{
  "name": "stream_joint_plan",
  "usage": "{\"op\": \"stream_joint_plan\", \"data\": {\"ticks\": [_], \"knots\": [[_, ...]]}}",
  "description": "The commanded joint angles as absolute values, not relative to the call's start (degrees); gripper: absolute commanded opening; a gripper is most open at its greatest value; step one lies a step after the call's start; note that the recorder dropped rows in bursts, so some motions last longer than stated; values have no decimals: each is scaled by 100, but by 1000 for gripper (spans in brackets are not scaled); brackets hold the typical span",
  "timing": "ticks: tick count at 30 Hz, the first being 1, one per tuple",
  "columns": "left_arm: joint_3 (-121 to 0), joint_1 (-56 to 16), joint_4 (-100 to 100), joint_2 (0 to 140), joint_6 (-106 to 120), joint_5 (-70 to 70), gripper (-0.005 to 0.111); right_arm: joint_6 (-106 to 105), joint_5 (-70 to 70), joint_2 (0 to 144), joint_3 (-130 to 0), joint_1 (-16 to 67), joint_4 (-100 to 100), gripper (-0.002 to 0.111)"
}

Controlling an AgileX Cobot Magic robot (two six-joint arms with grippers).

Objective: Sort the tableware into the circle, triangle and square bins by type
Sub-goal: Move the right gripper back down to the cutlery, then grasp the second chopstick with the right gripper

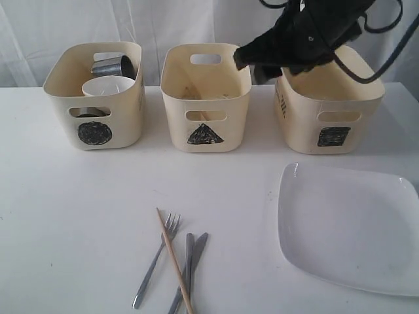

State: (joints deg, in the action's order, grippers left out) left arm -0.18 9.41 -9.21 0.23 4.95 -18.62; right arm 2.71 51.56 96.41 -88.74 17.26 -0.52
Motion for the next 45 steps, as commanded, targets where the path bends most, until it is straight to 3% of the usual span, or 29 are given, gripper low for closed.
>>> {"op": "stream_joint_plan", "data": {"ticks": [1, 5, 14, 19, 27, 40, 45], "knots": [[0, 968, -976, 0, 494, -2008, 0, -736, 6662, 9655, -8752, 1902, 2032, 49], [0, 968, -976, 0, 494, -2008, 0, -414, 6653, 9654, -8267, 2494, 2245, 41], [0, 968, -976, 0, 494, -2008, 0, 589, 5669, 9981, -7650, 4299, 1788, 41], [0, 968, -976, 0, 494, -2008, 0, 1244, 5315, 10638, -7650, 4838, 766, 41], [0, 968, -976, 0, 494, -2008, 0, 1566, 5036, 11485, -7650, 4998, -266, 41], [0, 968, -976, 0, 494, -2008, 0, 1585, 4682, 11622, -7650, 4998, -656, 41], [0, 968, -976, 0, 494, -2008, 0, 1585, 4581, 11650, -7650, 4998, -656, 26]]}}
